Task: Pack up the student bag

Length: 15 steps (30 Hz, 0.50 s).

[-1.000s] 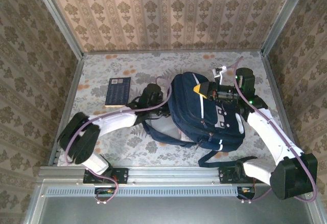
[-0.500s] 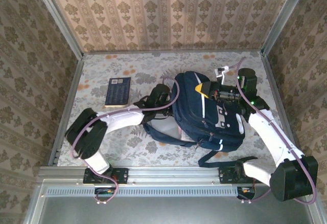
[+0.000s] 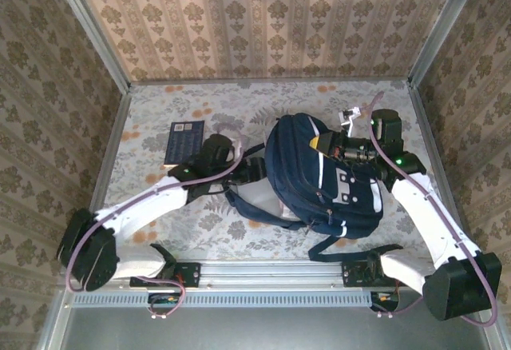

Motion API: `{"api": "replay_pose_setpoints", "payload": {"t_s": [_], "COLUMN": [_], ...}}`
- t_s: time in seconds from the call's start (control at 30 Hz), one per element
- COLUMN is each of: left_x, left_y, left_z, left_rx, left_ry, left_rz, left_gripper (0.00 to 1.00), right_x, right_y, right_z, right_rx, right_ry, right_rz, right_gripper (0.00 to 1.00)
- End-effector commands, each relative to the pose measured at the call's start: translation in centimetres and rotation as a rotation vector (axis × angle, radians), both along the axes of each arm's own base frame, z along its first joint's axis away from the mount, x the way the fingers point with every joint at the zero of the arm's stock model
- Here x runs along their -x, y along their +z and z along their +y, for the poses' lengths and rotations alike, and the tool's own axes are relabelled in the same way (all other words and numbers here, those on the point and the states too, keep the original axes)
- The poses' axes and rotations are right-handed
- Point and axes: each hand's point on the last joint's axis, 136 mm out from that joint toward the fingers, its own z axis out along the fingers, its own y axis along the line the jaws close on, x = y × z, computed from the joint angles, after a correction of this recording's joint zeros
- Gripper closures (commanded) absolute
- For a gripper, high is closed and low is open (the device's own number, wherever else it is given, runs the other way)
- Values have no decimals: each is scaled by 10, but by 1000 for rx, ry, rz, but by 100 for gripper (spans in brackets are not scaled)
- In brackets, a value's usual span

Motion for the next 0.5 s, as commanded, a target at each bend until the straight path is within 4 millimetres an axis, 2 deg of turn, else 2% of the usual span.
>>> {"api": "replay_pose_setpoints", "payload": {"t_s": [0.0,0.2,0.3,0.33,0.4,0.47], "left_x": [-6,-19,-29,-34,-45,-56], "left_y": [-16,-21,-21,-19,-16,-19], "left_z": [43,101,130,138,152,172], "left_rx": [-83,-153,-200,-209,-247,-342], "left_ry": [98,251,342,369,419,504], "left_rz": [0,-15,-11,-12,-19,3], "left_gripper": [34,33,30,30,29,24], "right_x": [-6,-5,-13,-12,-15,-16], "right_y": [-12,-60,-73,-78,-76,-69], "right_z": [-20,-4,-14,-21,-32,-41], "right_rx": [179,437,549,590,670,719], "right_ry": [-96,-57,-119,-139,-188,-234], "right_rz": [-21,19,11,27,2,-29], "right_gripper": [100,100,100,97,91,74]}}
